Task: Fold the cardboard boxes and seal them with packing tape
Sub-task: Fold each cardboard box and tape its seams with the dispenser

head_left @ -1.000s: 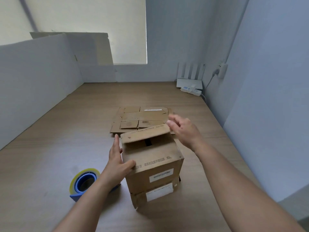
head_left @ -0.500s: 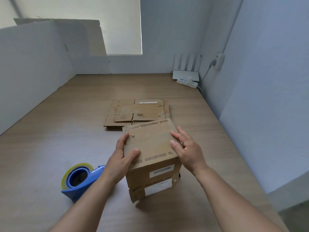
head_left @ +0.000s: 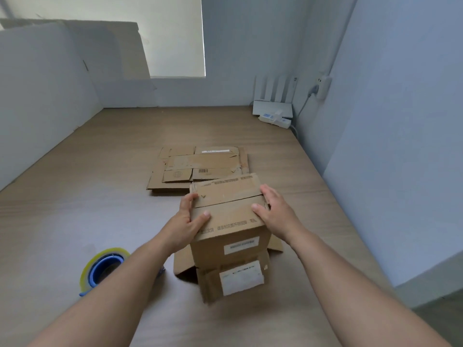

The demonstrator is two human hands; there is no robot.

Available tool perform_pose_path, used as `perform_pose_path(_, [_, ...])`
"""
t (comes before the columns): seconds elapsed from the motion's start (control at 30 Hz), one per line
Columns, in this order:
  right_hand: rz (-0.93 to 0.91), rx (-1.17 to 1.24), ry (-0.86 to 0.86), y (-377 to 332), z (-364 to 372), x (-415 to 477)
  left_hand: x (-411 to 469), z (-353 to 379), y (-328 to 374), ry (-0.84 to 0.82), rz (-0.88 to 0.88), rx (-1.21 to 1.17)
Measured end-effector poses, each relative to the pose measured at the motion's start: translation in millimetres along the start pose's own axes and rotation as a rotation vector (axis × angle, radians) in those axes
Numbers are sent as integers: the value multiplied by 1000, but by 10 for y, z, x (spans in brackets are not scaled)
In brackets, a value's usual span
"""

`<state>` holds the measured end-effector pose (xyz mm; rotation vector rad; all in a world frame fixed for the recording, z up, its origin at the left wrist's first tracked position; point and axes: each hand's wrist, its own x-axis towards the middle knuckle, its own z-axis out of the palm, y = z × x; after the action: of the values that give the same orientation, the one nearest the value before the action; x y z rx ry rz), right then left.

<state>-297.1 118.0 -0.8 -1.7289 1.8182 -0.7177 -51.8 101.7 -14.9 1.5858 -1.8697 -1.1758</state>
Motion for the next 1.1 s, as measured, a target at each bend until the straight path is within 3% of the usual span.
perform_pose_path(0.17, [49,-119,-99,298,236,-57,-5,305,-338,-36,-42,46])
perform_pose_path(0.57, [31,65,19,326,497,-478,-341,239,-635,-6,-53,40])
perform_pose_path(0.93, [113,160,-116,234,463,-414,-360,116,-500,-32,-59,100])
perform_pose_path(1.0, [120,172,-117,226,452,-409,-429,-39,-554,44,-89,99])
perform_pose_path(1.1, [121,183,-121,222,464,-421,-612,-308,-814,268,-243,383])
